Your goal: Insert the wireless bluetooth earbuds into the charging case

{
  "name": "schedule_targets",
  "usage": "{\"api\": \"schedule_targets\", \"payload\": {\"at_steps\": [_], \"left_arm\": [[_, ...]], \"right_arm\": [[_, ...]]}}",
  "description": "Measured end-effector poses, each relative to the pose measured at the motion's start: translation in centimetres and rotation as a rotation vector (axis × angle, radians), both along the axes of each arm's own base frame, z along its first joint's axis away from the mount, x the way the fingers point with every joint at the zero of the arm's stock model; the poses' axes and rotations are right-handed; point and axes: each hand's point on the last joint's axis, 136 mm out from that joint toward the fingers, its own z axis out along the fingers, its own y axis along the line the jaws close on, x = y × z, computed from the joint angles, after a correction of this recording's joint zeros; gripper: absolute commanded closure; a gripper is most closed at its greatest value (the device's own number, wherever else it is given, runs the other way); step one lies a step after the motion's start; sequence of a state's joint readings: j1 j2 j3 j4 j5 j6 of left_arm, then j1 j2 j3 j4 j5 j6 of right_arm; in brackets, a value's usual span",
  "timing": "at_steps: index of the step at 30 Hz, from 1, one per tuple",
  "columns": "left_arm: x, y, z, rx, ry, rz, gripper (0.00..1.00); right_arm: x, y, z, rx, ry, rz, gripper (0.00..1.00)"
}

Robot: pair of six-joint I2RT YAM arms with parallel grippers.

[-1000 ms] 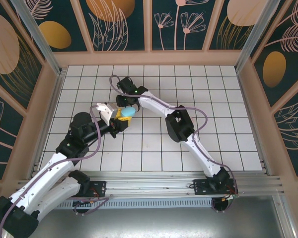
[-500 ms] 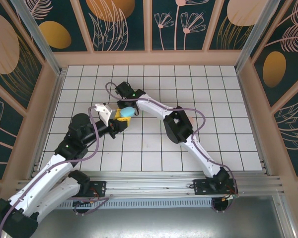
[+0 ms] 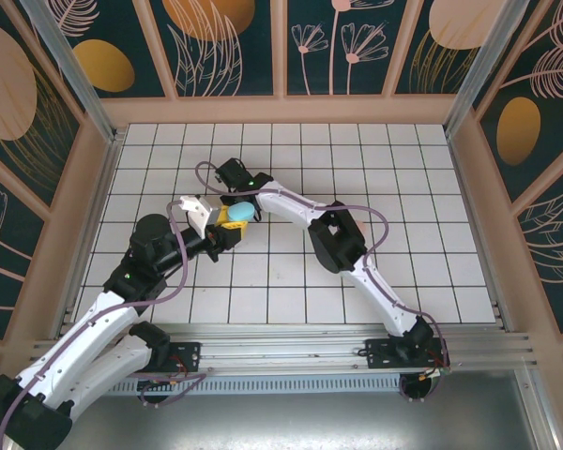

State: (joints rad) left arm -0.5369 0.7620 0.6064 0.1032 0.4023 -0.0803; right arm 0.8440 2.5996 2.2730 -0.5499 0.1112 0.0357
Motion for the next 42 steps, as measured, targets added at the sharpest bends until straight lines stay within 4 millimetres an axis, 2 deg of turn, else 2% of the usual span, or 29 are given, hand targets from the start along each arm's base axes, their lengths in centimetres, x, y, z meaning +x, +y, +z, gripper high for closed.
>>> {"api": "schedule_targets", "payload": {"at_steps": [5,8,11,16,19,20,22,24,27,30,35,42], "left_arm": [[0.1,-0.1,-0.2,0.002,0.007,0.0,1.0],[0.2,-0.1,-0.4,0.004,0.014,0.001,1.0],[0.4,-0.2,-0.4,-0.002,0.02,0.002,1.0],[0.9,-0.6,-0.6,-0.01,0.03,0.003,1.0],[1.5,-0.9,-0.9,-0.011,0.035,0.002,1.0],[1.6,-1.0,-1.0,-0.01,0.036,0.002,1.0],[2.0,-1.3,-1.5,-0.005,0.046,-0.002,1.0],[2.3,-1.5,-2.0,0.003,0.059,-0.004,1.0],[2.8,-1.8,-2.6,0.01,0.071,-0.005,1.0],[2.9,-1.9,-2.7,0.01,0.072,-0.005,1.0],[2.9,-1.9,-2.7,0.009,0.07,-0.007,1.0],[2.9,-1.9,-2.5,0.006,0.065,-0.007,1.0]], "right_arm": [[-0.8,-1.4,0.0,0.013,0.049,-0.016,0.92],[-2.2,-4.1,0.1,0.034,0.127,-0.029,0.92],[-4.2,-8.8,0.1,0.042,0.232,-0.052,0.92],[-6.0,-17.9,0.3,0.026,0.334,-0.178,0.92],[-7.8,-21.6,0.1,0.0,0.374,-0.23,0.92],[-8.5,-22.2,0.0,-0.011,0.385,-0.23,0.92],[-10.1,-22.9,-0.4,-0.039,0.411,-0.216,0.92],[-10.6,-23.0,-0.8,-0.058,0.409,-0.193,0.91],[-10.7,-23.0,-0.8,-0.069,0.392,-0.165,0.71],[-10.8,-23.1,-0.9,-0.077,0.388,-0.151,0.64],[-10.9,-23.7,-0.2,-0.105,0.367,-0.159,0.63],[-9.8,-24.2,4.2,-0.048,0.275,-0.198,0.69]]}}
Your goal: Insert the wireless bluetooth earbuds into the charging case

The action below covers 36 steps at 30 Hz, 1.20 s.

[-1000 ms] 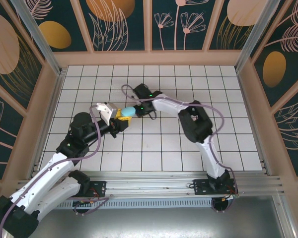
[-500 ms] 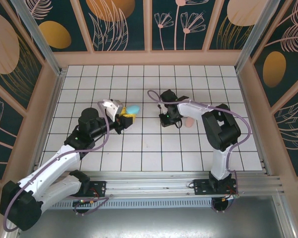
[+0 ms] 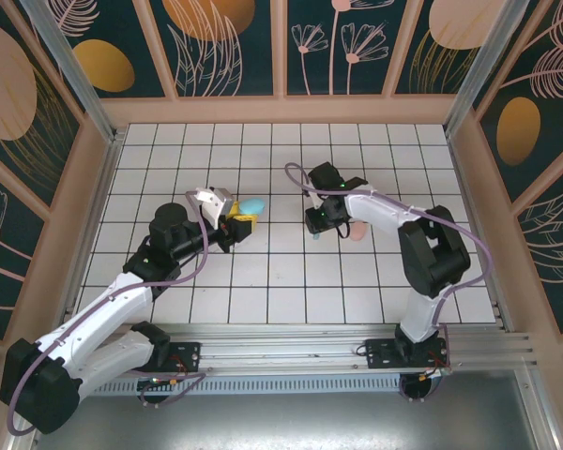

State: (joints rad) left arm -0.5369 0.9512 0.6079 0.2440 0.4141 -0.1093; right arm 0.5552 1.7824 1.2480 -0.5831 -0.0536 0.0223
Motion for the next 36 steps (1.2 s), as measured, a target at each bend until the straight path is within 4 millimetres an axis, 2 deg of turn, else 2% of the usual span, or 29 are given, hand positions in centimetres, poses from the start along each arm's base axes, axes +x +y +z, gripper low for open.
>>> {"api": "schedule_targets", "payload": {"at_steps": [3,6,8,13,17,31,36], "left_arm": [[0.1,0.0,0.0,-0.002,-0.003,0.0,1.0],[0.2,-0.2,0.0,-0.002,-0.003,-0.004,1.0],[0.2,-0.2,-0.1,-0.001,0.0,-0.004,1.0],[0.2,-0.2,-0.1,-0.001,-0.001,-0.005,1.0],[0.2,-0.2,-0.1,-0.002,0.0,-0.008,1.0],[0.0,-0.3,0.2,-0.012,-0.002,-0.014,1.0],[0.0,-0.3,0.3,-0.015,-0.006,-0.014,1.0]], "right_arm": [[0.1,0.2,1.8,0.04,-0.034,-0.019,0.74],[-0.2,0.0,2.2,0.067,-0.041,-0.056,0.81],[-0.5,-0.6,1.5,0.072,-0.026,-0.091,0.84],[-2.9,-3.4,-2.4,0.047,0.067,-0.201,0.86],[-4.3,-4.1,-4.1,0.045,0.109,-0.233,0.87],[-2.9,-1.8,-5.1,0.118,0.082,-0.217,0.9],[-2.5,0.0,-5.0,0.13,0.077,-0.182,0.9]]}}
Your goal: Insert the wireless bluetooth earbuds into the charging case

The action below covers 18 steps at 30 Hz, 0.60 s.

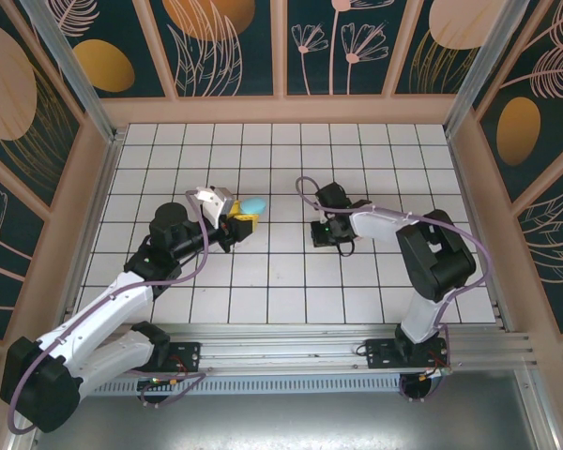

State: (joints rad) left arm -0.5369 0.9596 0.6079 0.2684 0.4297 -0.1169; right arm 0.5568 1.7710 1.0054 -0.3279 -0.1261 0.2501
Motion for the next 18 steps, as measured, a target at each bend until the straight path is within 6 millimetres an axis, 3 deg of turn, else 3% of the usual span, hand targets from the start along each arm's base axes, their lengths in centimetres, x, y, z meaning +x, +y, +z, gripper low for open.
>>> {"api": "schedule_targets", "payload": {"at_steps": [5,18], "left_arm": [[0.0,0.0,0.1,-0.003,-0.005,0.0,1.0],[-0.2,0.1,0.7,-0.013,-0.022,0.002,1.0]], "right_arm": [[0.5,2.1,0.3,0.016,-0.012,0.037,0.91],[3.5,4.9,1.9,0.074,-0.044,0.054,0.92]]}}
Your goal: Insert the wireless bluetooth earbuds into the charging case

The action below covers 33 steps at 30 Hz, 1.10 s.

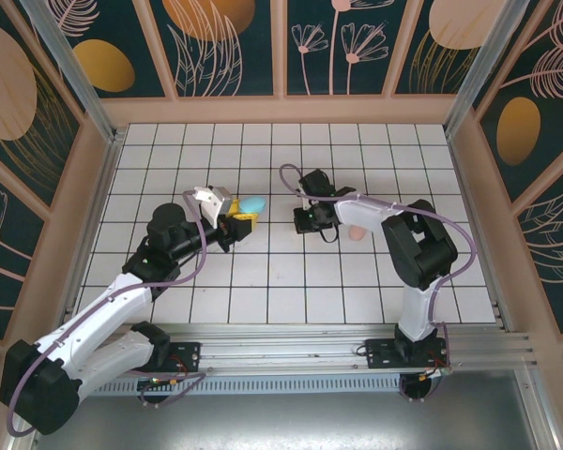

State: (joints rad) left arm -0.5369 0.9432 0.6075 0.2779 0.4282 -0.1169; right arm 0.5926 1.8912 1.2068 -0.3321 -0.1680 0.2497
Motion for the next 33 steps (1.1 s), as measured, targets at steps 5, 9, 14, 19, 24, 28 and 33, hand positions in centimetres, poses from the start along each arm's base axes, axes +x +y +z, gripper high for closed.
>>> {"api": "schedule_targets", "payload": {"at_steps": [5,9,14,19,24,28,33], "left_arm": [[0.0,0.0,0.1,-0.001,-0.002,0.0,1.0],[0.0,0.0,0.0,-0.001,-0.001,-0.001,1.0],[0.2,-0.2,-0.5,0.007,0.012,-0.003,1.0],[0.2,-0.5,-0.9,0.011,0.024,-0.018,1.0],[0.2,-1.1,-1.3,0.011,0.049,-0.053,1.0],[0.1,-1.5,-1.1,0.002,0.062,-0.08,1.0],[-0.1,-2.0,0.0,-0.025,0.049,-0.11,1.0]], "right_arm": [[0.0,-0.1,1.3,0.036,0.001,0.001,0.91],[0.5,-0.5,4.2,0.086,-0.04,-0.013,0.9],[-0.9,-0.6,9.8,0.204,-0.135,0.001,0.82],[-2.6,-1.0,16.2,0.324,-0.279,0.033,0.77],[-4.4,-0.7,22.4,0.437,-0.426,0.102,0.76],[-8.3,2.1,26.3,0.504,-0.509,0.261,0.85],[-11.6,5.7,28.6,0.552,-0.535,0.417,0.91]]}}
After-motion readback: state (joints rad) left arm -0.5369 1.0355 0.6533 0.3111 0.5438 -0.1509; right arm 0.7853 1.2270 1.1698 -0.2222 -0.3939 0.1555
